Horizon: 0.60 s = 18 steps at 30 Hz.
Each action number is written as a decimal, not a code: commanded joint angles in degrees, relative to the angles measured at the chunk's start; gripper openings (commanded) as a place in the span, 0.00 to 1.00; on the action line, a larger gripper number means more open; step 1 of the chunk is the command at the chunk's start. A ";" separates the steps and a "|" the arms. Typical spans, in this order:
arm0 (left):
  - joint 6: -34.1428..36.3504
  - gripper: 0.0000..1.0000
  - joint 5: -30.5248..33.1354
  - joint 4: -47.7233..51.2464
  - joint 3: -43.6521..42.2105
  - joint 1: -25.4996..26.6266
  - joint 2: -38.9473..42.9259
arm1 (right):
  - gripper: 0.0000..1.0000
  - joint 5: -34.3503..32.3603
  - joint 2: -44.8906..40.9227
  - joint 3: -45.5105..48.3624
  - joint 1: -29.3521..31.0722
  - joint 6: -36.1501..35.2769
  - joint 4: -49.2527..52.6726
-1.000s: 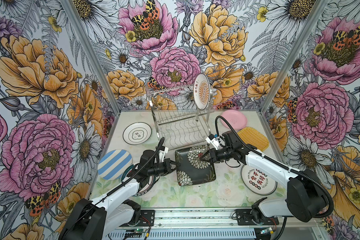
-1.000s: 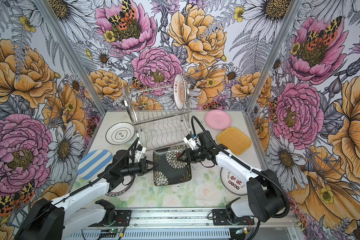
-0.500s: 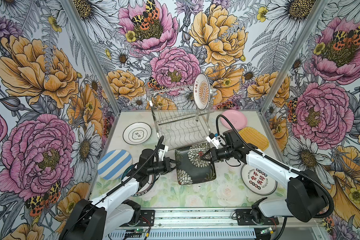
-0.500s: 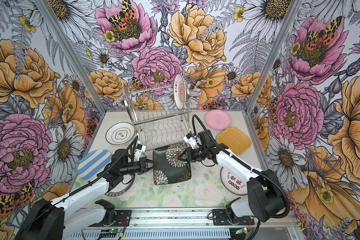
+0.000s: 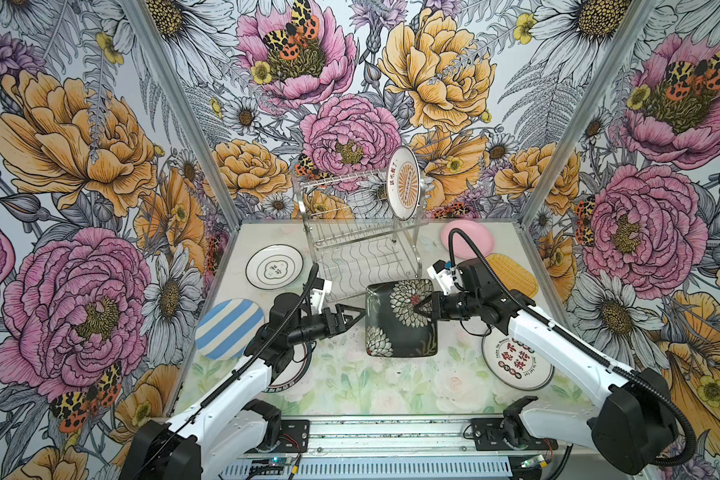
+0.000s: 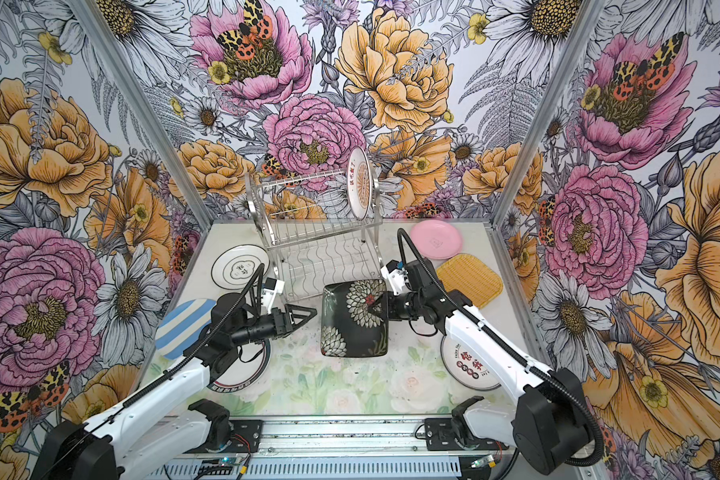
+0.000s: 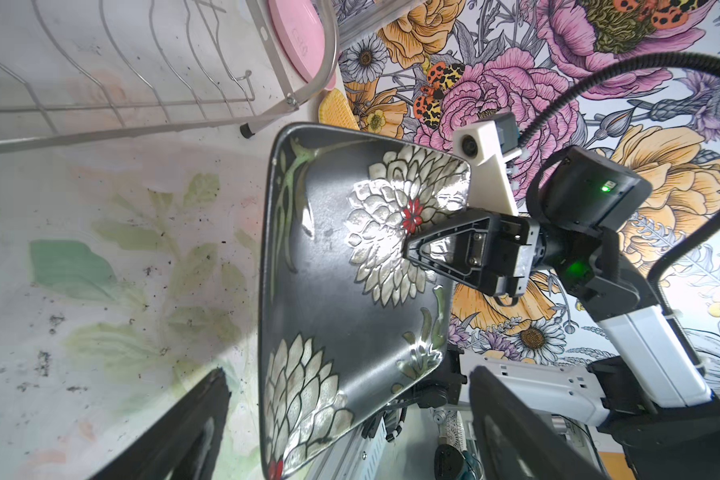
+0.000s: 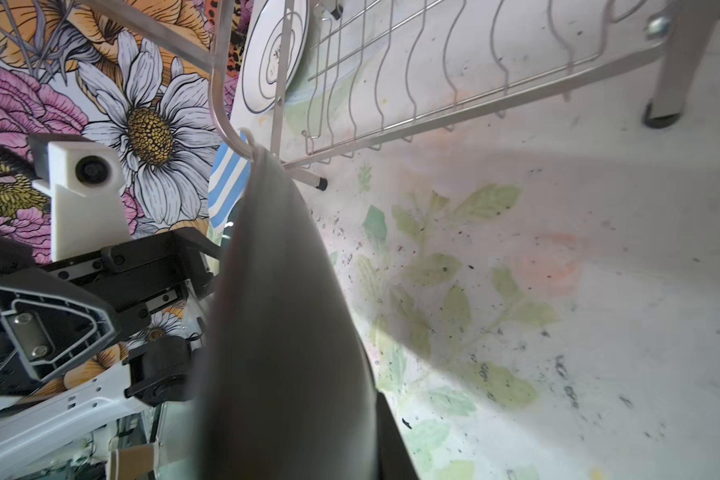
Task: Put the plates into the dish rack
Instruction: 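Tilt the square plate up with the right gripper while the left gripper releases it, then lift the upright square plate with the right gripper toward the dish rack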
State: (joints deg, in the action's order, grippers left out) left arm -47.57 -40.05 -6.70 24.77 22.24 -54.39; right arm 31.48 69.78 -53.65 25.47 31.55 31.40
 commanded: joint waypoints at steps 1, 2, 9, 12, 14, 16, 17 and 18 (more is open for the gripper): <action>3.50 0.94 4.99 5.44 2.14 -0.53 1.22 | 0.00 -7.44 -5.75 -7.42 0.70 -1.62 1.36; 3.89 0.95 6.42 6.66 2.53 -0.61 1.49 | 0.00 -9.48 -6.65 -8.83 0.93 -2.17 2.70; 4.29 0.97 12.13 7.76 3.68 -0.53 1.50 | 0.00 -19.40 -9.57 -19.96 2.85 -4.63 9.36; 3.99 0.98 13.59 7.54 3.57 -0.31 1.15 | 0.00 -21.38 -9.41 -24.54 3.84 -5.59 11.21; 3.65 0.99 14.08 6.99 3.27 -0.02 0.89 | 0.00 -22.36 -8.98 -27.45 4.35 -6.10 12.13; 3.16 0.99 14.28 6.30 2.94 0.29 0.48 | 0.00 -22.87 -8.41 -30.33 4.74 -6.40 12.88; 2.95 0.99 14.53 5.87 2.75 0.63 0.36 | 0.00 -22.93 -8.10 -31.81 4.85 -6.46 13.00; 2.76 0.99 14.82 5.51 2.57 0.89 0.26 | 0.00 -23.11 -7.66 -33.26 5.01 -6.42 13.10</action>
State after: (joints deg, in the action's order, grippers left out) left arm -44.82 -27.66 0.19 26.81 22.48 -53.69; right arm 9.80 62.50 -80.99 29.95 25.78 49.12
